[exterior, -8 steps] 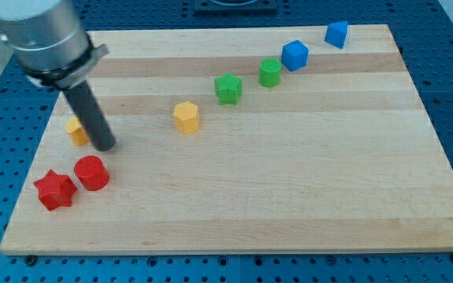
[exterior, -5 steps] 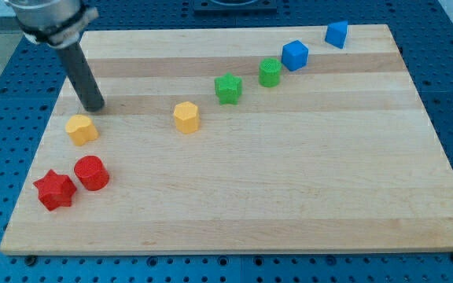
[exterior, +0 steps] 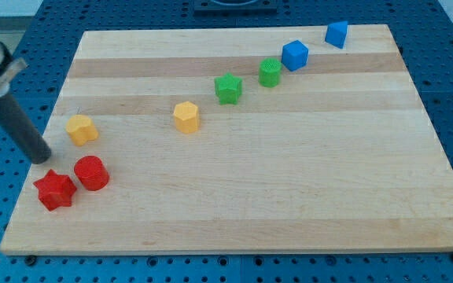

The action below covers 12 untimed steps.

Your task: Move the yellow heart to the top left

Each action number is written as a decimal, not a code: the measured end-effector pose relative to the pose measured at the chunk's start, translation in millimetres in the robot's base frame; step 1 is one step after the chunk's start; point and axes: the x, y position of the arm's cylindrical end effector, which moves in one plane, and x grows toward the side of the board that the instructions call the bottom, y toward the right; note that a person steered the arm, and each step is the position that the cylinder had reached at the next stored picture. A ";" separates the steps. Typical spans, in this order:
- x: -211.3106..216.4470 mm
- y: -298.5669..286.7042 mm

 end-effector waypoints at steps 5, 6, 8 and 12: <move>-35.8 49.9; -88.7 61.7; -208.3 61.8; -240.8 56.6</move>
